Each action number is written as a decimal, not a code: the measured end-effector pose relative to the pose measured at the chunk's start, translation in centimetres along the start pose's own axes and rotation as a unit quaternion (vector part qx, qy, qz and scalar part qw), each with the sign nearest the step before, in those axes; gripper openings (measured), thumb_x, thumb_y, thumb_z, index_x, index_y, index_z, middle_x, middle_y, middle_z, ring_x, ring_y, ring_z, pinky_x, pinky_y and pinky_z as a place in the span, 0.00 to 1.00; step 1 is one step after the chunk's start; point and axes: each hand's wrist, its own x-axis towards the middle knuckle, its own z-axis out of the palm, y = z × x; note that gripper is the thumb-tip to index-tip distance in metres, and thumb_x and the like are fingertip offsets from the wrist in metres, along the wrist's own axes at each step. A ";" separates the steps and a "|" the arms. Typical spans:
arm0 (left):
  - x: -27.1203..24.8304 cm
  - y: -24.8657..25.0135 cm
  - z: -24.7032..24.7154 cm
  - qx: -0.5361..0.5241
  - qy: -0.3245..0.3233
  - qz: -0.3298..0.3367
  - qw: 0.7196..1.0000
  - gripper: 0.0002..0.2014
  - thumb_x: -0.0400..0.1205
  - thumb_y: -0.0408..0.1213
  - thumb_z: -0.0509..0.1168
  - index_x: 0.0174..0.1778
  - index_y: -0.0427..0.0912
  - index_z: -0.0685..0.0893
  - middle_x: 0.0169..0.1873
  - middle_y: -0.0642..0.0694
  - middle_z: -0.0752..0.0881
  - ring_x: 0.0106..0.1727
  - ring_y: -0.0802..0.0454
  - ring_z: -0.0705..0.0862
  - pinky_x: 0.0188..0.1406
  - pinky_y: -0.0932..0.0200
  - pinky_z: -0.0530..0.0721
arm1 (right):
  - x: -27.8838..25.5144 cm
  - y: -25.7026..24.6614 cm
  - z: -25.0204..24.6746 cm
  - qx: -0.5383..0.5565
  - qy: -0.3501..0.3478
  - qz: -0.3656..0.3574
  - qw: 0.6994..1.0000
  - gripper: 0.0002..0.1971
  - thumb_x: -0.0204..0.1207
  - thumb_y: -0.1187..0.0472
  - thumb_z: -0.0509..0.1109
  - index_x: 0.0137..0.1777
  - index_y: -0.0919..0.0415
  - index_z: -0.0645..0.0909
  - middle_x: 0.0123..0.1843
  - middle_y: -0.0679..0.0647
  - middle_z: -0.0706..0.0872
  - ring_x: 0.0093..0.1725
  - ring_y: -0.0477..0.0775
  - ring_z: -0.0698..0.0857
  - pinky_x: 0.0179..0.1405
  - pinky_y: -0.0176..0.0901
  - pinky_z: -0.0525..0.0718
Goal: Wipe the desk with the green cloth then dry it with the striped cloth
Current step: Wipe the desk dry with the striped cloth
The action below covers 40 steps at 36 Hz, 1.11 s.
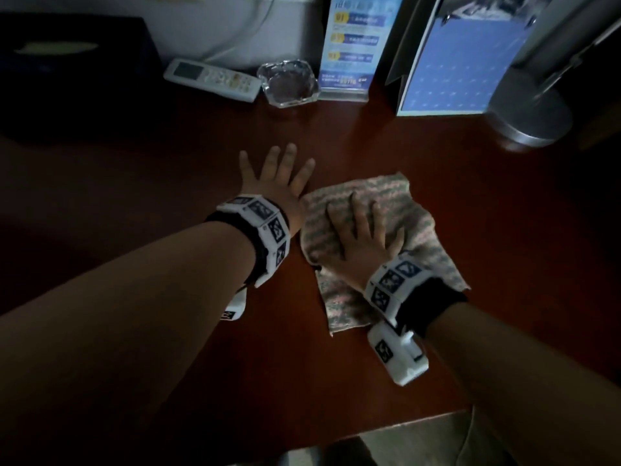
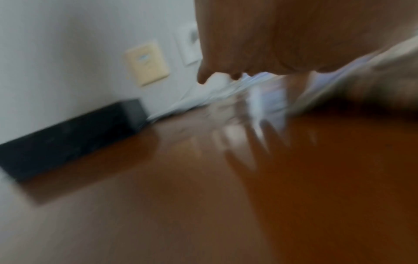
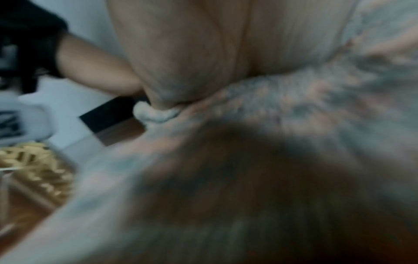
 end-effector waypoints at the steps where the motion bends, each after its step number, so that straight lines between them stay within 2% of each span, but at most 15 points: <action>1: -0.7 0.6 0.1 0.005 0.000 0.019 1.000 0.29 0.86 0.54 0.36 0.80 0.56 0.31 0.81 0.47 0.30 0.82 0.43 0.33 0.74 0.25 0.36 | -1.3 0.1 0.7 0.006 -0.006 -0.007 1.000 0.42 0.72 0.26 0.53 0.77 0.30 0.31 0.79 0.41 0.22 0.78 0.57 0.22 0.71 0.78 0.33; 3: -2.0 1.4 0.6 0.000 -0.002 0.037 0.999 0.28 0.87 0.53 0.36 0.80 0.56 0.30 0.81 0.47 0.30 0.82 0.44 0.32 0.75 0.28 0.36 | -4.1 0.3 2.3 0.022 -0.024 -0.024 0.999 0.42 0.70 0.25 0.51 0.78 0.32 0.31 0.76 0.41 0.18 0.75 0.56 0.19 0.72 0.79 0.34; 6: -3.7 2.5 1.2 -0.021 -0.022 0.042 0.999 0.29 0.87 0.51 0.37 0.80 0.55 0.30 0.81 0.48 0.31 0.82 0.45 0.33 0.78 0.32 0.38 | -8.6 0.4 4.8 0.024 -0.028 -0.036 0.999 0.45 0.58 0.21 0.36 0.77 0.30 0.29 0.72 0.41 0.13 0.73 0.54 0.17 0.70 0.81 0.34; 7: -4.0 2.8 1.3 -0.027 -0.030 0.047 0.998 0.29 0.88 0.51 0.38 0.81 0.54 0.31 0.81 0.48 0.31 0.82 0.45 0.33 0.78 0.33 0.40 | -10.0 0.5 5.7 0.025 -0.028 -0.040 0.998 0.44 0.57 0.22 0.34 0.77 0.29 0.29 0.73 0.40 0.14 0.73 0.54 0.17 0.70 0.81 0.34; 13: -4.6 3.8 2.8 -0.034 -0.109 0.059 0.992 0.32 0.86 0.57 0.42 0.81 0.56 0.33 0.81 0.51 0.30 0.83 0.47 0.35 0.80 0.38 0.45 | -16.0 2.9 8.4 0.039 -0.020 -0.064 0.997 0.36 0.70 0.25 0.43 0.74 0.24 0.30 0.76 0.35 0.18 0.74 0.50 0.17 0.71 0.77 0.35; 17: -4.6 4.4 3.8 -0.014 -0.089 0.043 0.995 0.33 0.86 0.58 0.42 0.81 0.55 0.33 0.81 0.50 0.29 0.83 0.46 0.34 0.80 0.38 0.45 | -15.6 7.1 8.3 0.039 0.031 0.006 0.999 0.35 0.70 0.24 0.45 0.71 0.21 0.28 0.78 0.35 0.22 0.79 0.51 0.24 0.72 0.76 0.38; 22: -4.4 4.7 4.2 -0.002 -0.078 0.031 0.996 0.33 0.86 0.58 0.41 0.81 0.54 0.31 0.80 0.49 0.28 0.82 0.45 0.33 0.79 0.37 0.44 | -13.9 12.3 5.8 0.067 0.032 0.120 0.990 0.35 0.74 0.28 0.48 0.74 0.25 0.30 0.77 0.36 0.21 0.81 0.54 0.28 0.74 0.77 0.38; 25: -4.2 4.8 4.5 0.007 -0.077 0.024 0.997 0.33 0.86 0.58 0.40 0.80 0.53 0.30 0.80 0.48 0.27 0.82 0.45 0.33 0.79 0.37 0.43 | -13.3 11.9 6.6 0.059 0.055 0.152 0.985 0.36 0.70 0.24 0.42 0.76 0.27 0.31 0.83 0.44 0.28 0.82 0.57 0.32 0.73 0.79 0.40; 27: -4.2 5.1 4.6 0.008 -0.077 0.019 0.997 0.33 0.86 0.58 0.40 0.80 0.53 0.29 0.80 0.48 0.27 0.82 0.45 0.32 0.79 0.36 0.43 | -13.6 9.6 7.7 0.037 0.097 0.159 0.982 0.38 0.70 0.24 0.44 0.80 0.33 0.43 0.86 0.52 0.45 0.83 0.65 0.48 0.68 0.86 0.51; 28: -4.1 5.1 4.7 0.008 -0.073 0.017 0.997 0.33 0.86 0.57 0.40 0.80 0.53 0.30 0.80 0.48 0.27 0.82 0.44 0.32 0.79 0.36 0.42 | -13.9 8.1 8.3 0.036 0.104 0.149 0.983 0.39 0.69 0.26 0.47 0.81 0.37 0.51 0.85 0.55 0.54 0.81 0.68 0.55 0.64 0.88 0.55; 30: -4.0 5.1 4.9 0.001 -0.069 0.016 0.997 0.33 0.86 0.57 0.40 0.80 0.53 0.30 0.80 0.47 0.27 0.82 0.44 0.32 0.78 0.35 0.42 | -14.8 4.9 9.3 0.027 0.113 0.105 0.988 0.41 0.65 0.28 0.54 0.79 0.40 0.58 0.83 0.57 0.61 0.80 0.68 0.59 0.62 0.89 0.56; 33: -4.0 5.0 5.1 -0.008 -0.073 0.016 0.997 0.32 0.86 0.57 0.40 0.81 0.54 0.30 0.80 0.48 0.27 0.82 0.45 0.32 0.78 0.36 0.41 | -16.3 0.2 10.4 0.029 0.121 0.031 0.992 0.42 0.63 0.28 0.61 0.79 0.37 0.58 0.84 0.54 0.56 0.82 0.67 0.55 0.66 0.87 0.53; 35: -3.9 5.0 5.0 -0.013 -0.079 0.013 0.997 0.32 0.86 0.57 0.40 0.80 0.54 0.30 0.79 0.49 0.26 0.82 0.45 0.31 0.78 0.36 0.40 | -16.9 -1.7 10.7 0.031 0.111 -0.003 0.993 0.40 0.65 0.30 0.62 0.78 0.37 0.61 0.84 0.51 0.53 0.82 0.66 0.56 0.66 0.86 0.56; 37: -3.9 5.0 4.9 -0.012 -0.084 0.012 0.996 0.32 0.86 0.58 0.39 0.80 0.55 0.30 0.79 0.49 0.26 0.82 0.46 0.31 0.78 0.36 0.40 | -17.2 -1.8 10.5 0.022 0.106 -0.027 0.994 0.38 0.66 0.30 0.62 0.78 0.35 0.62 0.84 0.50 0.57 0.81 0.66 0.59 0.64 0.85 0.58; 40: -3.7 4.9 5.0 -0.011 -0.082 0.013 0.996 0.32 0.86 0.58 0.40 0.80 0.55 0.30 0.80 0.49 0.27 0.82 0.46 0.32 0.78 0.37 0.41 | -16.9 0.9 10.3 -0.003 0.100 -0.071 0.992 0.41 0.63 0.27 0.56 0.79 0.33 0.55 0.84 0.50 0.58 0.81 0.64 0.58 0.63 0.86 0.60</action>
